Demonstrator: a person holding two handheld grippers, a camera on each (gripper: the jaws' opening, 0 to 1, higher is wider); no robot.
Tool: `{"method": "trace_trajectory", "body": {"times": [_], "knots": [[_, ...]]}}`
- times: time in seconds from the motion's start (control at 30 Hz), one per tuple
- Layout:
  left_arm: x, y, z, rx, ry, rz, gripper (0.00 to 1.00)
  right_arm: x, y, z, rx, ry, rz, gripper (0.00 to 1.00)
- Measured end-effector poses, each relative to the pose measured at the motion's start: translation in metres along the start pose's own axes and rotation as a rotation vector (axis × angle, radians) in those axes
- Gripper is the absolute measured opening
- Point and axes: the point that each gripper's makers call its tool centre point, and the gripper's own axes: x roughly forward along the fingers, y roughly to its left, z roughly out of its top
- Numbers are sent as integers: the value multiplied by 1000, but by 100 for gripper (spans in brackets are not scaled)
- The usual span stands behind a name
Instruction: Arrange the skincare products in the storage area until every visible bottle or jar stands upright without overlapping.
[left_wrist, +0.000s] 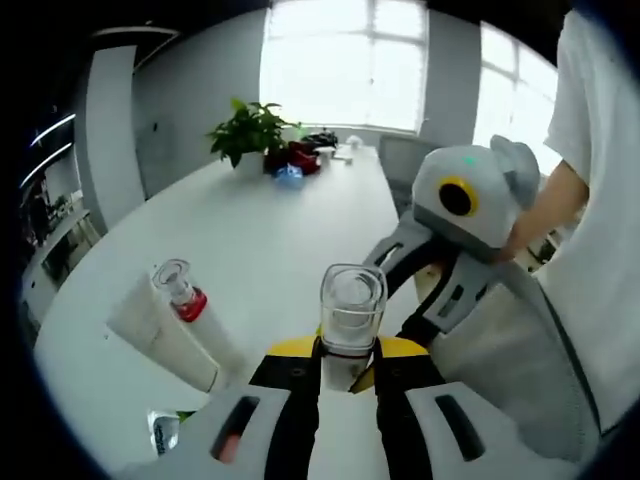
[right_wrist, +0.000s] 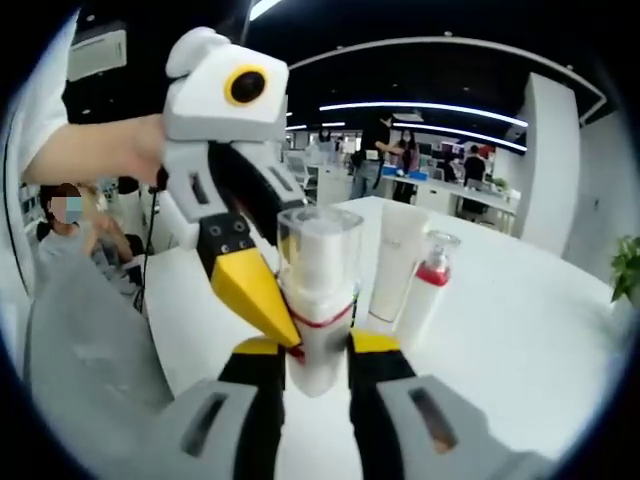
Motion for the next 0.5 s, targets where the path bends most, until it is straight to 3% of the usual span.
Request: {"method": "trace_trajectory", "body": {"times": [0.23, 0.5], "knots": [[22, 17, -25, 41, 64, -41, 16, 21, -10, -28, 17, 77, -40, 23], [40, 35, -38, 36, 89, -54, 17, 37, -28, -50, 32, 118, -81, 23]]}}
